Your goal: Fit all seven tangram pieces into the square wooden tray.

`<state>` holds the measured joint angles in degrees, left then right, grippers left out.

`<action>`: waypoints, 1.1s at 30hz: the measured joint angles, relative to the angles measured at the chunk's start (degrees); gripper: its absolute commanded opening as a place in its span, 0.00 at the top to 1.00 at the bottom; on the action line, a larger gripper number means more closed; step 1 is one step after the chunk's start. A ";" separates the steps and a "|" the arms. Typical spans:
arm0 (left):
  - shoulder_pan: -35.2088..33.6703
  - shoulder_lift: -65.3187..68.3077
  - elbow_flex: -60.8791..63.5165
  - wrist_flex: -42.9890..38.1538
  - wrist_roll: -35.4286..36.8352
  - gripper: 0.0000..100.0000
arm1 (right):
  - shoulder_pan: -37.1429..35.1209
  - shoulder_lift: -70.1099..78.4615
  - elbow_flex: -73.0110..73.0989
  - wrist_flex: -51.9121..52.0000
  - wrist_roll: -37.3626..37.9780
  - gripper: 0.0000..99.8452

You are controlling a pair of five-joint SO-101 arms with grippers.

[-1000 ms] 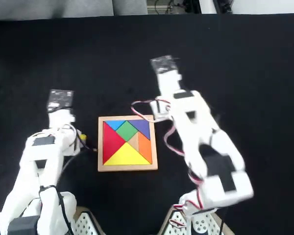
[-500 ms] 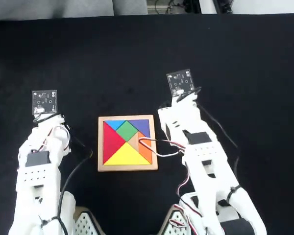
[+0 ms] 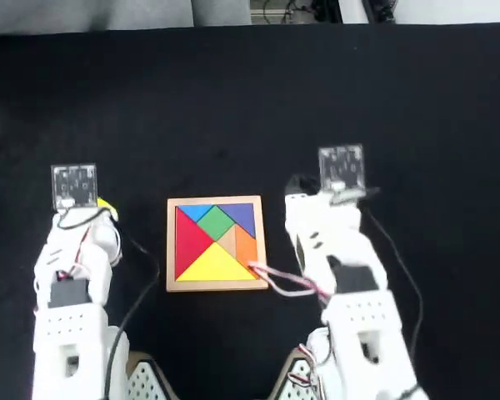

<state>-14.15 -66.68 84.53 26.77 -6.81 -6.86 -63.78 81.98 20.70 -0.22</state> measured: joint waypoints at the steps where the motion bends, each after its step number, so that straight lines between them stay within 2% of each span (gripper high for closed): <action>1: 0.00 -2.90 1.58 0.00 0.00 0.97 | -0.97 -2.99 1.67 0.00 1.05 0.99; 6: 0.09 -18.90 8.26 1.76 0.00 0.97 | -3.08 -16.79 7.38 0.88 3.78 0.99; 8: 0.09 -24.97 8.53 6.07 0.00 0.97 | -2.81 -21.63 7.47 3.43 3.69 0.99; 12: 0.09 -36.22 8.53 16.53 0.00 0.97 | 3.08 -33.14 6.68 13.80 -1.05 0.99; 15: 0.09 -36.40 8.09 18.64 0.00 0.97 | 9.32 -38.86 4.84 21.71 -5.27 0.99; 18: -1.05 -37.54 8.09 18.64 0.00 0.97 | 12.84 -39.47 4.22 22.77 -7.03 0.99; 27: -1.41 -37.54 8.09 18.64 0.26 0.97 | 13.45 -39.65 5.27 20.04 -7.12 0.99; 33: 1.49 -37.54 8.18 18.55 -0.35 0.97 | 12.04 -39.65 5.27 20.04 -7.12 0.99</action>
<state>-12.66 -104.22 92.70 45.32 -7.16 5.19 -103.43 87.25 40.75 -7.34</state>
